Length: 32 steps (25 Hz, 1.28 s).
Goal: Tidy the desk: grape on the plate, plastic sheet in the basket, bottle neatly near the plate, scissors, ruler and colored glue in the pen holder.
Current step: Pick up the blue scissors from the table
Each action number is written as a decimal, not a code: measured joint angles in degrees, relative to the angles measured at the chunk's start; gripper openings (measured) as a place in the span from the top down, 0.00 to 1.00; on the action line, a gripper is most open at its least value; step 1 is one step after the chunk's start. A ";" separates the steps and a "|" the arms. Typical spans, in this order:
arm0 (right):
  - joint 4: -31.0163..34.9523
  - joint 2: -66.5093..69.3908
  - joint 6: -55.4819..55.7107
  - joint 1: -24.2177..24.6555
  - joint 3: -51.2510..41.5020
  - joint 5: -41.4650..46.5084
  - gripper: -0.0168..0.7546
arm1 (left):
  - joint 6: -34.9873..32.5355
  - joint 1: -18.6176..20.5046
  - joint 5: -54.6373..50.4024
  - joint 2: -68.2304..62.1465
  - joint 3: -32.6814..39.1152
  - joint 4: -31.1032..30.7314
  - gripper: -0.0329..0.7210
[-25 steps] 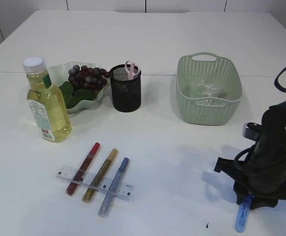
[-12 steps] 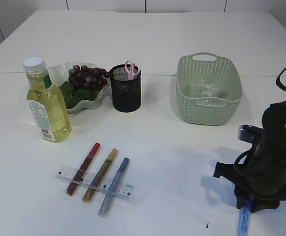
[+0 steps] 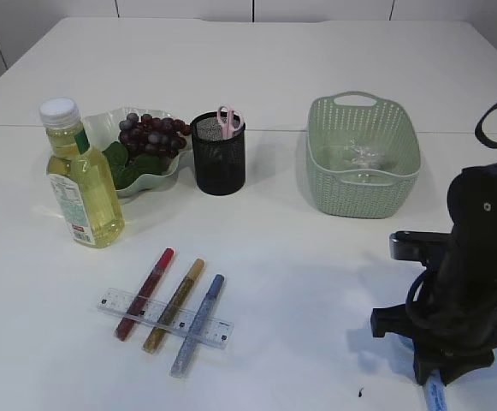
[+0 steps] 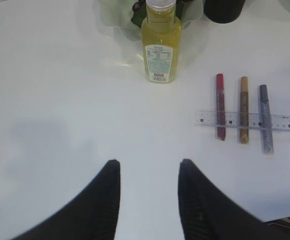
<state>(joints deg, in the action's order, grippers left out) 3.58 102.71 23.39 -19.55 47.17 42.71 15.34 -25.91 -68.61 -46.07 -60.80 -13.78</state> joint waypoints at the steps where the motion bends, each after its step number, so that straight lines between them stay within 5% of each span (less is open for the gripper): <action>1: 0.41 0.00 -1.67 0.00 0.66 0.64 0.69 | 0.00 0.00 0.00 0.00 0.00 0.00 0.57; 9: 1.69 0.00 -12.09 0.00 3.11 3.27 0.69 | -0.10 0.00 0.00 0.00 0.00 0.00 0.57; 32: 1.90 0.00 -9.59 0.00 3.11 4.16 0.67 | -0.10 0.00 -1.03 0.00 0.00 0.00 0.57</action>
<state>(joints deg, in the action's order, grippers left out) 5.47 102.71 13.80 -19.55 50.28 46.87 15.24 -25.91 -69.64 -46.07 -60.80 -13.78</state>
